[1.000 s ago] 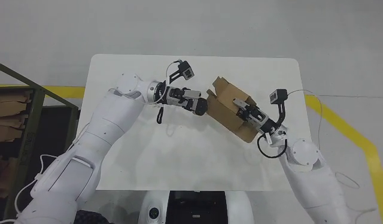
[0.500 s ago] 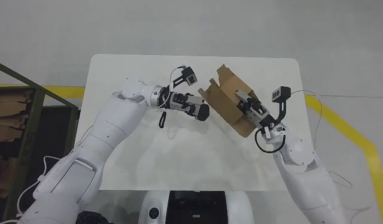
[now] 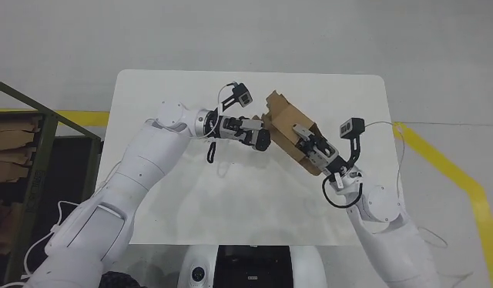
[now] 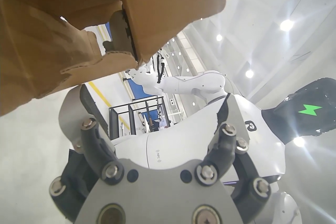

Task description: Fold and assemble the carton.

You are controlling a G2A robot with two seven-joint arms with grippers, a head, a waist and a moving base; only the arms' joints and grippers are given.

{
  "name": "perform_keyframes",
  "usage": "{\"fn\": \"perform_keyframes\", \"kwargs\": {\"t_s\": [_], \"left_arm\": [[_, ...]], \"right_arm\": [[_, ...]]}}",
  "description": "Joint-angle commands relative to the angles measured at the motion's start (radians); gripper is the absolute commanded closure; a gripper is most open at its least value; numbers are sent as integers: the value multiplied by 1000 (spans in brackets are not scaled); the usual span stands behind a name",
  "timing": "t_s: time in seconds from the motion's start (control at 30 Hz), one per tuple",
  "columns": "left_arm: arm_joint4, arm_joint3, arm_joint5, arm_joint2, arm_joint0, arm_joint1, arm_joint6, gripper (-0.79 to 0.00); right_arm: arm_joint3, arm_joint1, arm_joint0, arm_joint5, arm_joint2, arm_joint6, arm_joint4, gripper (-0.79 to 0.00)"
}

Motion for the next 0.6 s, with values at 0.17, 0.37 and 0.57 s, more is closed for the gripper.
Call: {"fn": "perform_keyframes", "kwargs": {"t_s": [0.17, 0.37, 0.57], "left_arm": [[9, -14, -8, -8, 5, 0, 8, -785], [14, -26, -13, -19, 10, 2, 13, -785], [18, -37, -12, -22, 16, 3, 12, -785]], "right_arm": [[-22, -4, -15, 27, -10, -1, 30, 0], [-38, -8, -25, 33, -15, -38, 43, 0], [-46, -13, -24, 24, -8, -86, 42, 0]]}}
